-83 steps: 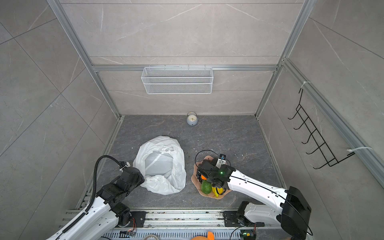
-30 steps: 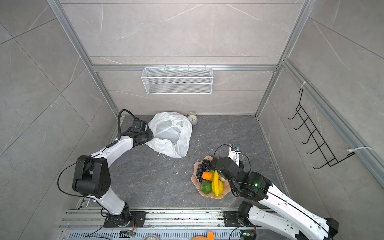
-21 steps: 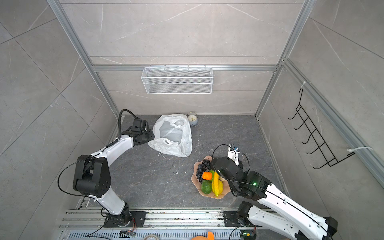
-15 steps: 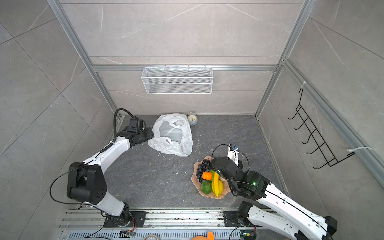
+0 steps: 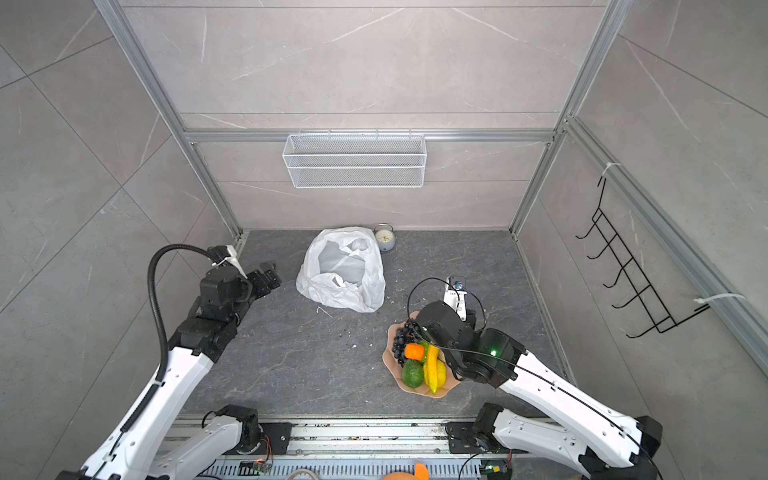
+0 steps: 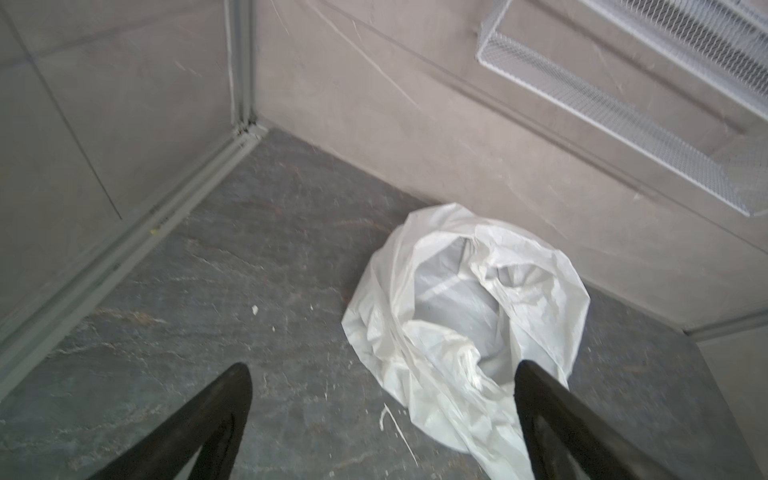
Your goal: Take the fake fruits out of the plastic bag
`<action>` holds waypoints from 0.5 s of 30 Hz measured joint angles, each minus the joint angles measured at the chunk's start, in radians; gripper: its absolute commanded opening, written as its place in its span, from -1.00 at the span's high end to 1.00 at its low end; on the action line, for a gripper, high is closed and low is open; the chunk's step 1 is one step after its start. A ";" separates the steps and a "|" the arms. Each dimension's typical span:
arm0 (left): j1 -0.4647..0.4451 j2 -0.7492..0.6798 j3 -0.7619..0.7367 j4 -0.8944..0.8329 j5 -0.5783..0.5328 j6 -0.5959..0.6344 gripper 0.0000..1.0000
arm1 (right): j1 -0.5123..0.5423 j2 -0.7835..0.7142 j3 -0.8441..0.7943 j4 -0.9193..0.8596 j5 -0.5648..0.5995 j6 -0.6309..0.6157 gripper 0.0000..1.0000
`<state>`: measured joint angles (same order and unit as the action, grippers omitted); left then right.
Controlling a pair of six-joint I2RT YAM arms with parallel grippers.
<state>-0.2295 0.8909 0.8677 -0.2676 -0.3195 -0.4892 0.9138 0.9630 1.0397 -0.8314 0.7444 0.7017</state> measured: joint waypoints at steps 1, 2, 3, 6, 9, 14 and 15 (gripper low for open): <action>0.000 -0.026 -0.039 0.018 -0.026 0.002 -1.00 | 0.000 0.016 0.011 0.011 -0.001 -0.009 -0.56; 0.000 -0.043 -0.072 0.034 -0.053 0.004 -1.00 | 0.000 0.026 0.020 0.020 -0.006 -0.015 -0.58; -0.001 -0.059 -0.111 0.052 -0.085 0.004 -1.00 | 0.000 0.037 0.031 0.032 -0.014 -0.021 -0.60; -0.001 -0.077 -0.219 0.114 -0.191 0.009 -1.00 | 0.000 0.057 0.053 0.089 -0.039 -0.042 -0.72; -0.001 -0.055 -0.324 0.225 -0.288 0.048 -1.00 | 0.000 0.067 0.058 0.141 -0.031 -0.064 -0.87; 0.002 0.093 -0.434 0.426 -0.396 0.176 -0.99 | 0.000 0.028 0.008 0.342 0.040 -0.183 -1.00; 0.006 0.127 -0.446 0.459 -0.404 0.200 -1.00 | -0.003 0.000 -0.032 0.415 0.058 -0.226 -1.00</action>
<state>-0.2230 1.0176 0.4221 0.1917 -0.7238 -0.2890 0.9108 0.9634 1.0080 -0.4160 0.8024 0.4755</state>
